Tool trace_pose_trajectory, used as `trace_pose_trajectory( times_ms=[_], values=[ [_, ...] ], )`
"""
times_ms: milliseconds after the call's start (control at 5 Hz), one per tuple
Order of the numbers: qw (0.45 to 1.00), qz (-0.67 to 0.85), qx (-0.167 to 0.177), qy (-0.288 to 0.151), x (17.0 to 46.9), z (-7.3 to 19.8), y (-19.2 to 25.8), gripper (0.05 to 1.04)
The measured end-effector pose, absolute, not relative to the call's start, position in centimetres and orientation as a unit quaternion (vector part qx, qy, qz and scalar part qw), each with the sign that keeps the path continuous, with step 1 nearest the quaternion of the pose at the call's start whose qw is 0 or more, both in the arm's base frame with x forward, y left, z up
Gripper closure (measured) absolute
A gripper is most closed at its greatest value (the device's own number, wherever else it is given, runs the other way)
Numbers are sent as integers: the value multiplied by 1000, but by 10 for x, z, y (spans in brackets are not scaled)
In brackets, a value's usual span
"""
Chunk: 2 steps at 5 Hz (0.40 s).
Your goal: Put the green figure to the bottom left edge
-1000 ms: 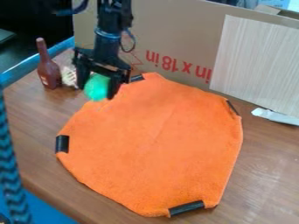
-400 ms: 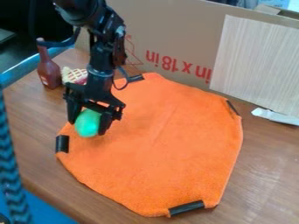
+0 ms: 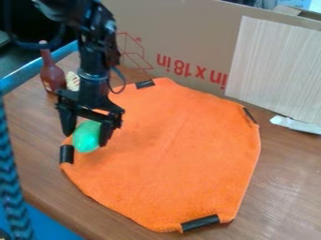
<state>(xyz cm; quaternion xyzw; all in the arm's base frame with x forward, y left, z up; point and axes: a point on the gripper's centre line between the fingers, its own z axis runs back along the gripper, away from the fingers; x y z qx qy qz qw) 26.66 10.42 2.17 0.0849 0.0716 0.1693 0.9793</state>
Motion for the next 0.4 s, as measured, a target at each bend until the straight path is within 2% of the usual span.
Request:
trace_pose_trajectory(
  times_ms=[400],
  values=[
    [987, 160, 19, 29, 253, 65, 123, 83]
  ],
)
